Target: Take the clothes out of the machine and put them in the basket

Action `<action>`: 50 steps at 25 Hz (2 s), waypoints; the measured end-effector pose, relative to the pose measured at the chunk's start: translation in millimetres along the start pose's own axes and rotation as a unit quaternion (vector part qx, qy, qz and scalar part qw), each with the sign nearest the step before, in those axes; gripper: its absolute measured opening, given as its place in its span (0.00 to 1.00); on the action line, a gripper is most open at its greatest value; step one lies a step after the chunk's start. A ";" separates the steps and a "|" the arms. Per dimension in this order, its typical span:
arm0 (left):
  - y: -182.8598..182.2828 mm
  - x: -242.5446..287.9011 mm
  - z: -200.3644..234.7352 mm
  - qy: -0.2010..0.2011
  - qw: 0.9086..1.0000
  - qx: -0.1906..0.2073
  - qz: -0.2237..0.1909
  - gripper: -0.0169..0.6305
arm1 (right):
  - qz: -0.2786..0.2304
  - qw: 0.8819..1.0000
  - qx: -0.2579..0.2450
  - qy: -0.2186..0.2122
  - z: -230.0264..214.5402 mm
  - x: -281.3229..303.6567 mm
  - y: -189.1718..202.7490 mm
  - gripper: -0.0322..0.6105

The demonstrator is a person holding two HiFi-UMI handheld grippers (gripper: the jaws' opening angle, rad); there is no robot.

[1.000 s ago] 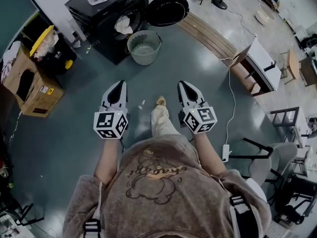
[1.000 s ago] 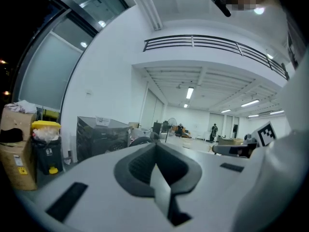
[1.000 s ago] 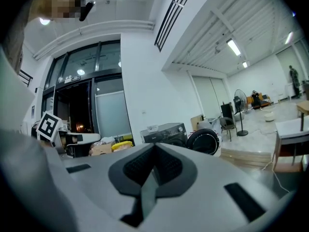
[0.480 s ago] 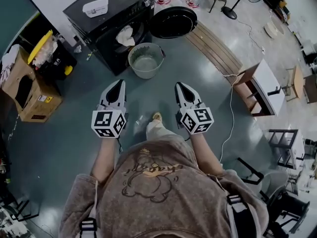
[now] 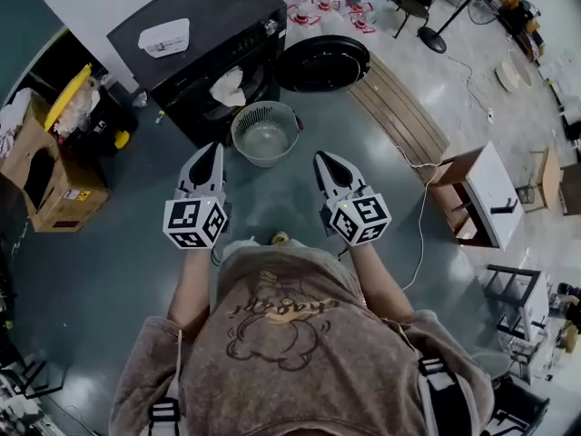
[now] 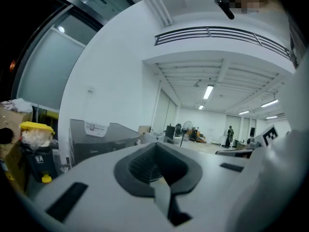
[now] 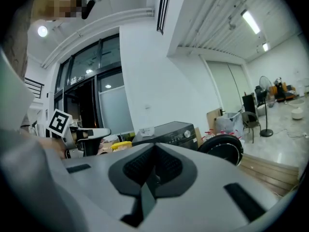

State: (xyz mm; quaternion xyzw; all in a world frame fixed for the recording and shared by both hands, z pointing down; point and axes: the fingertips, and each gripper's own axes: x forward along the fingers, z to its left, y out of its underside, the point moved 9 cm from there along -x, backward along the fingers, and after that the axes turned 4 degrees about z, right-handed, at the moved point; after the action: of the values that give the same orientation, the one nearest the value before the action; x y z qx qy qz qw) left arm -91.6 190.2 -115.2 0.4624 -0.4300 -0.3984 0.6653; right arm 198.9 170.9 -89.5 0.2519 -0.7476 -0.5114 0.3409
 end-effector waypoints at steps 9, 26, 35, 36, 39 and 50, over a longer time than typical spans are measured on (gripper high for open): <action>-5.0 68.3 28.3 -0.008 1.000 0.006 0.014 0.04 | 0.012 1.000 -0.004 -0.012 -47.2 76.8 -15.5 0.04; 7.2 249.5 123.9 0.009 0.998 -0.007 0.055 0.04 | 0.033 0.999 0.003 -0.012 -135.3 251.7 -29.1 0.04; 65.4 320.8 174.3 -0.001 0.999 -0.026 0.043 0.04 | 0.051 0.998 -0.010 -0.043 -177.7 342.4 31.7 0.05; 79.1 325.0 179.0 -0.006 0.999 -0.024 0.041 0.04 | 0.053 0.997 -0.010 -0.049 -182.4 351.9 45.0 0.05; 127.8 336.9 192.4 -0.018 0.999 -0.018 0.039 0.04 | 0.055 0.996 -0.010 -0.067 -197.8 381.3 89.0 0.05; 290.8 370.4 243.4 -0.069 0.997 -0.009 0.019 0.04 | 0.044 0.988 -0.024 -0.145 -233.7 479.3 231.4 0.05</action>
State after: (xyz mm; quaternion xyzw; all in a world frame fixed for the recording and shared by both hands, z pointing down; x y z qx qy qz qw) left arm -166.1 -145.7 288.1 0.4195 -0.4796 -0.4204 0.6460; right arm 64.6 -234.2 305.1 0.1335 -0.7869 -0.5446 0.2574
